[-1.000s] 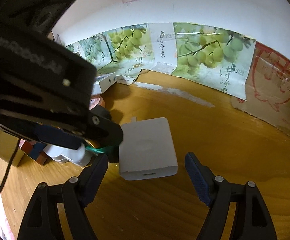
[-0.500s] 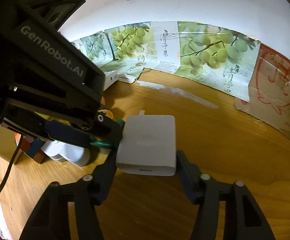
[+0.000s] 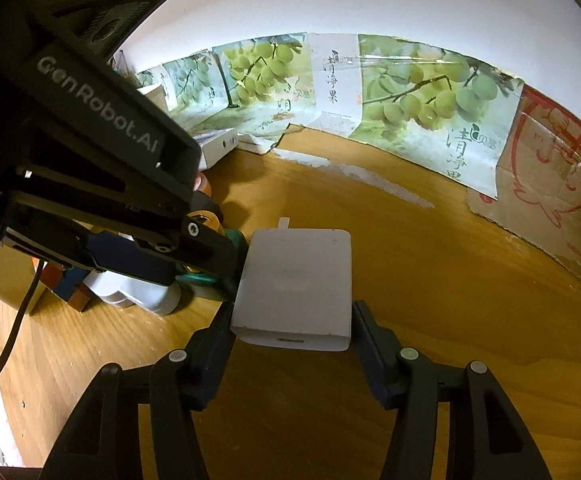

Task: Organize rigid objects
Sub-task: 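Grasp the green-gold lipstick with left tool while right tool grasps the white charger, then carry the lipstick and white charger with both tools over the tray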

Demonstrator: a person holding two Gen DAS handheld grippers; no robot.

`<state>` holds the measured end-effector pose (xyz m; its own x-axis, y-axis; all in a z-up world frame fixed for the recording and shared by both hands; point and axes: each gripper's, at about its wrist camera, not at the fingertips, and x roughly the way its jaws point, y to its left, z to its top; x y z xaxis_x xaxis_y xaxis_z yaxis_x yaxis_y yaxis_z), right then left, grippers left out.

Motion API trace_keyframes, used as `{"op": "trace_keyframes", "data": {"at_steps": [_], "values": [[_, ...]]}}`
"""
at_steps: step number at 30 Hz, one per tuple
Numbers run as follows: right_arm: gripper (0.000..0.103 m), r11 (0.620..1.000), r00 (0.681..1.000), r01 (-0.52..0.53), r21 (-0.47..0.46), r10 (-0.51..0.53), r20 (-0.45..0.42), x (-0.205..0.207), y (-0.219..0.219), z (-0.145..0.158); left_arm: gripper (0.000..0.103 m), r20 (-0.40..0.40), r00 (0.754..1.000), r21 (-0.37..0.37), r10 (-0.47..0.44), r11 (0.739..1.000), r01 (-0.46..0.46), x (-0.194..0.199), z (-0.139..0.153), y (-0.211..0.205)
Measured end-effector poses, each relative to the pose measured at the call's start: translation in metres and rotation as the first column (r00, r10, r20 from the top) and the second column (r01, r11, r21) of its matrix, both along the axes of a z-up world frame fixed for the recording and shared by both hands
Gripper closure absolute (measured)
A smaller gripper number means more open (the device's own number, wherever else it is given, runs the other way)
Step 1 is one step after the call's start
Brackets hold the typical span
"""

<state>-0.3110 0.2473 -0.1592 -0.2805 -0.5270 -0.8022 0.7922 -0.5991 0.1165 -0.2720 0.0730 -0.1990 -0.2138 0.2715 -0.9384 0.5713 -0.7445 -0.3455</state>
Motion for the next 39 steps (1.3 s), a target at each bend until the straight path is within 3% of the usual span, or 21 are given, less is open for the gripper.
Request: {"op": "trace_keyframes", "data": {"at_steps": [11, 23, 39], "values": [[0.045, 0.998, 0.999, 0.037, 0.052, -0.039, 0.034, 0.004, 0.023, 0.007, 0.062, 0.001, 1.000, 0.003, -0.028, 1.000, 0.028, 0.007, 0.005, 0.008], [0.046, 0.994, 0.993, 0.080, 0.072, -0.086, 0.075, 0.030, 0.052, 0.022, 0.062, -0.055, 0.995, -0.003, -0.081, 0.997, 0.081, 0.025, 0.028, 0.015], [0.047, 0.992, 0.992, 0.119, 0.034, -0.120, 0.045, 0.089, 0.062, 0.053, 0.062, -0.222, 0.963, -0.041, -0.150, 0.989, 0.145, 0.072, 0.078, 0.018]]}}
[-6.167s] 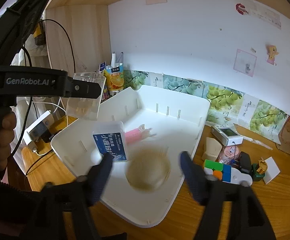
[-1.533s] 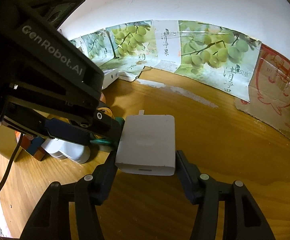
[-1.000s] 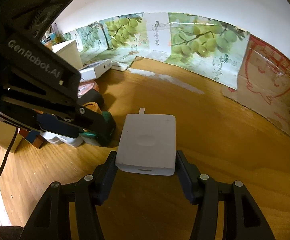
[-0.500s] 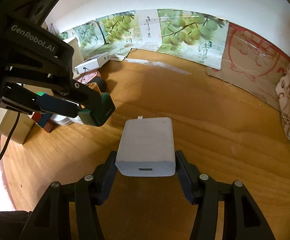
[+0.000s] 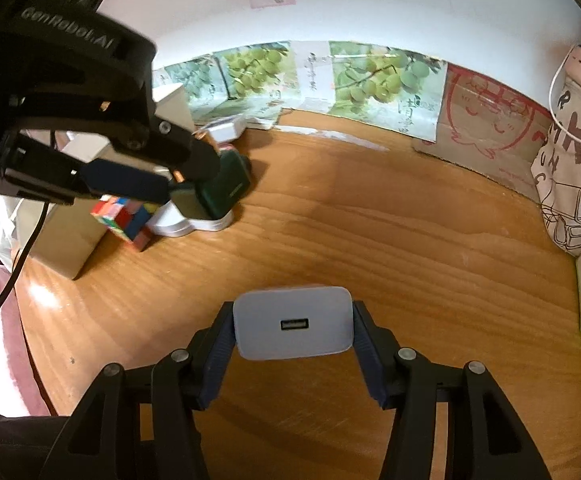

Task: Organize rigid objects
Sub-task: 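Carry the lipstick and white charger with both tools over the tray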

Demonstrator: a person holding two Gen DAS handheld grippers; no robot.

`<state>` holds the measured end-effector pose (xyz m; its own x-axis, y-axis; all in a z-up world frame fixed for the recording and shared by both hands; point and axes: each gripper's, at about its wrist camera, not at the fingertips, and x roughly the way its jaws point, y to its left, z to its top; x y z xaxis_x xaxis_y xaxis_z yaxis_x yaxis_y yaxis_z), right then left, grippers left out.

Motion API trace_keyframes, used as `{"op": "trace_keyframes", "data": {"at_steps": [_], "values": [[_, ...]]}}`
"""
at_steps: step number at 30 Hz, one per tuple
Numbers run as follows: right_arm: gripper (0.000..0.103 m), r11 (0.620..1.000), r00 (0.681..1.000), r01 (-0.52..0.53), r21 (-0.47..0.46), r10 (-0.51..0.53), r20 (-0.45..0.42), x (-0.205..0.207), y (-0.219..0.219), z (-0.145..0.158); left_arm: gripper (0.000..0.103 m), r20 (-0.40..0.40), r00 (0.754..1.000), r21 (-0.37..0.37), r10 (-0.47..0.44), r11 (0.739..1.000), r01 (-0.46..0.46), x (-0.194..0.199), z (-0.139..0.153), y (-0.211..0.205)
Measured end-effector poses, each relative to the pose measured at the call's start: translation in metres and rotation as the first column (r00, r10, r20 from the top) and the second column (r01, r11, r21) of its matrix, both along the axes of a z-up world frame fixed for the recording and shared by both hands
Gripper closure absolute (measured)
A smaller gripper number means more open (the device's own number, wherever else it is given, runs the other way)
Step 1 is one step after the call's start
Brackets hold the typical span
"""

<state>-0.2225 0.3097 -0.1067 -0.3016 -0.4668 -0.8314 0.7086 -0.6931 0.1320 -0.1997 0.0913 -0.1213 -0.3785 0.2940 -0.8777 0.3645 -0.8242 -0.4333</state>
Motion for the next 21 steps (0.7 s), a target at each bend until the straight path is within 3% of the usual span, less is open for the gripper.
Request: {"op": "trace_keyframes", "data": {"at_steps": [13, 21], "values": [[0.048, 0.999, 1.000, -0.010, -0.031, 0.010, -0.009, 0.050, -0.022, 0.016, 0.062, -0.208, 0.977, -0.036, -0.045, 0.999, 0.039, 0.049, 0.043, -0.031], [0.048, 0.998, 0.999, -0.001, -0.068, -0.002, -0.047, 0.076, -0.044, 0.032, 0.062, -0.373, 0.922, -0.105, -0.106, 0.992, 0.071, 0.075, 0.072, -0.055]]}}
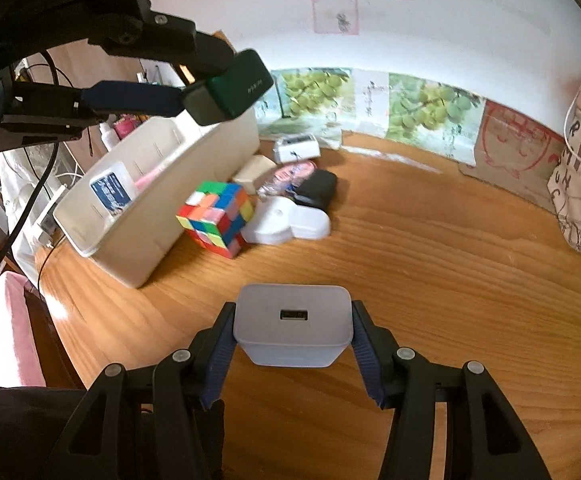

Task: Organize rigid objects
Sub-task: 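Carry the lipstick and white charger with both tools over the tray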

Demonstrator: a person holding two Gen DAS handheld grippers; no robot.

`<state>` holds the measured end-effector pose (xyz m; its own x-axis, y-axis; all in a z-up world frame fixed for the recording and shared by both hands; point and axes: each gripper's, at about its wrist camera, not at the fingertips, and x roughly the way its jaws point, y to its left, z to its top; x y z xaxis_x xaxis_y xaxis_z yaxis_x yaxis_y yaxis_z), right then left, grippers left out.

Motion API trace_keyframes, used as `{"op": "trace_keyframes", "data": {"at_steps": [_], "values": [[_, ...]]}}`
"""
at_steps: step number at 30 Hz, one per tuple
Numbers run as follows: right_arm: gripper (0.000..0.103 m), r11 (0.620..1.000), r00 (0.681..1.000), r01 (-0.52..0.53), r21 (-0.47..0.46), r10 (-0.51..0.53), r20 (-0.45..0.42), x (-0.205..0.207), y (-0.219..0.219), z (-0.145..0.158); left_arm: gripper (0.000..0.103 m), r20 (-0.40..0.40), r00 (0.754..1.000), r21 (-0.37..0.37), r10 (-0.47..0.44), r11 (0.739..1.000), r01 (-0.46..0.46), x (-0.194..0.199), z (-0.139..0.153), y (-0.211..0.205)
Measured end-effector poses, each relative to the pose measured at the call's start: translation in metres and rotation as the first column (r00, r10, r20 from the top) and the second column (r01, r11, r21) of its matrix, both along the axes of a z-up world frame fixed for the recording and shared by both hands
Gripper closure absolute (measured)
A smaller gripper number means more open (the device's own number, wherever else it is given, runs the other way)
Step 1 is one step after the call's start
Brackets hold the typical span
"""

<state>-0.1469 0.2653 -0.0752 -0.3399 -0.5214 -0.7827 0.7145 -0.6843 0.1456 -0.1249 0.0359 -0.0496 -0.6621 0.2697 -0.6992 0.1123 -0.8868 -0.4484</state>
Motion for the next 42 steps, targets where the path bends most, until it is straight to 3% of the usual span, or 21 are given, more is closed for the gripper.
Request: {"op": "trace_keyframes", "data": {"at_steps": [13, 28, 42], "values": [[0.048, 0.999, 0.990, 0.000, -0.037, -0.005, -0.140, 0.030, -0.044, 0.031, 0.062, -0.248, 0.967, 0.000, -0.049, 0.999, 0.051, 0.029, 0.031, -0.045], [0.048, 0.993, 0.960, 0.044, -0.111, -0.072, -0.269, 0.052, -0.078, 0.061, 0.062, -0.316, 0.947, -0.011, -0.060, 0.998, 0.059, 0.044, 0.030, -0.095], [0.048, 0.981, 0.941, 0.067, -0.179, -0.122, -0.315, 0.081, -0.129, 0.065, 0.062, -0.282, 0.958, -0.088, -0.059, 0.995, 0.036, 0.059, 0.014, -0.154]]}}
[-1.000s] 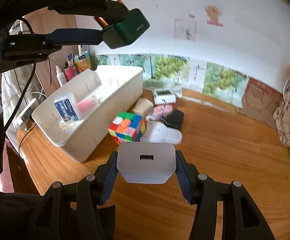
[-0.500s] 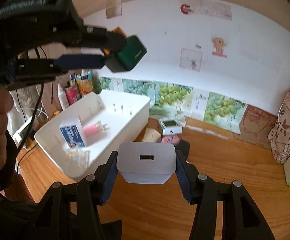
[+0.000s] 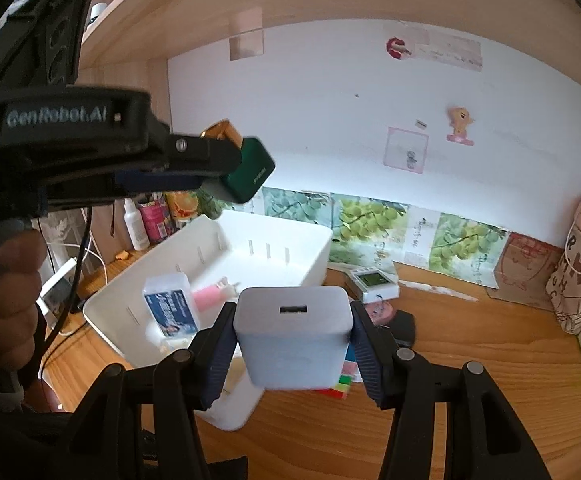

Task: Organize rigid objects
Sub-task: 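Carry the lipstick and white charger with both tools over the tray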

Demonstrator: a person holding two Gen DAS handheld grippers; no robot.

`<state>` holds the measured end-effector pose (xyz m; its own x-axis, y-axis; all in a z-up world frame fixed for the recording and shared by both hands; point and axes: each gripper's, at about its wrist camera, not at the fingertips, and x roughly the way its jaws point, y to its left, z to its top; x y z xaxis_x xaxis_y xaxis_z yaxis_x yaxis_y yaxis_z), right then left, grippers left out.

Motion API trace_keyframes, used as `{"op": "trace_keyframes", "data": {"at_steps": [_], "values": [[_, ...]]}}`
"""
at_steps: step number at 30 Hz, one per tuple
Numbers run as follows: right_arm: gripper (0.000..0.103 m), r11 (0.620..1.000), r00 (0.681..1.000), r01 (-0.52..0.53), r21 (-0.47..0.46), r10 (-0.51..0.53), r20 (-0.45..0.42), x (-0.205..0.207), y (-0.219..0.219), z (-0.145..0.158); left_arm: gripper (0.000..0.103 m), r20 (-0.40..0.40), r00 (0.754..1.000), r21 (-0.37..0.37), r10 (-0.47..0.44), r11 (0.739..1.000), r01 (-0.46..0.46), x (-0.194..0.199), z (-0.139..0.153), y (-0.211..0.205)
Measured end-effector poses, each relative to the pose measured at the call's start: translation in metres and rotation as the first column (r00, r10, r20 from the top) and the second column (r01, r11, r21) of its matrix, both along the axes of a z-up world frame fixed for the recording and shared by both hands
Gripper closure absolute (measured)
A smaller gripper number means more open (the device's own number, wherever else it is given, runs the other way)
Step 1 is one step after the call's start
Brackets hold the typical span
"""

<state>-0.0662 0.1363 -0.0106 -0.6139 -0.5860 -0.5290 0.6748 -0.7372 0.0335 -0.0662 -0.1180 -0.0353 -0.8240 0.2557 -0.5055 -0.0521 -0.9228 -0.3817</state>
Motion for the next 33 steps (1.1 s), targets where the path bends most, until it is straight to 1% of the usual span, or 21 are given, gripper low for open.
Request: {"op": "trace_keyframes", "data": {"at_steps": [8, 11, 15, 19, 23, 27, 33], "values": [[0.048, 1.000, 1.000, 0.001, -0.018, -0.001, -0.012, 0.015, -0.031, -0.003, 0.062, 0.052, 0.996, -0.045, 0.071, 0.997, -0.069, 0.007, -0.015, -0.040], [0.048, 1.000, 1.000, -0.007, -0.022, 0.007, -0.014, 0.017, -0.040, -0.004, 0.062, 0.082, 0.991, -0.061, 0.107, 0.993, -0.102, 0.009, -0.023, -0.055], [0.048, 1.000, 1.000, -0.019, -0.025, 0.019, 0.005, 0.018, -0.052, -0.009, 0.062, 0.137, 0.978, -0.075, 0.158, 0.986, -0.149, 0.008, -0.033, -0.074], [0.048, 1.000, 0.999, -0.023, -0.012, 0.024, 0.032, 0.014, -0.061, -0.015, 0.062, 0.194, 0.957, -0.092, 0.214, 0.976, -0.199, 0.004, -0.042, -0.091], [0.048, 0.999, 0.997, -0.019, 0.032, 0.016, 0.079, 0.007, -0.071, -0.025, 0.062, 0.252, 0.935, -0.096, 0.250, 0.968, -0.233, 0.000, -0.052, -0.100], [0.048, 0.998, 0.993, -0.029, 0.056, 0.022, 0.116, 0.003, -0.074, -0.034, 0.062, 0.322, 0.908, -0.099, 0.270, 0.963, -0.251, -0.005, -0.065, -0.102], [0.048, 0.992, 0.986, -0.061, 0.110, 0.043, 0.161, 0.003, -0.081, -0.046, 0.062, 0.421, 0.865, -0.111, 0.275, 0.961, -0.252, -0.011, -0.083, -0.102]]}}
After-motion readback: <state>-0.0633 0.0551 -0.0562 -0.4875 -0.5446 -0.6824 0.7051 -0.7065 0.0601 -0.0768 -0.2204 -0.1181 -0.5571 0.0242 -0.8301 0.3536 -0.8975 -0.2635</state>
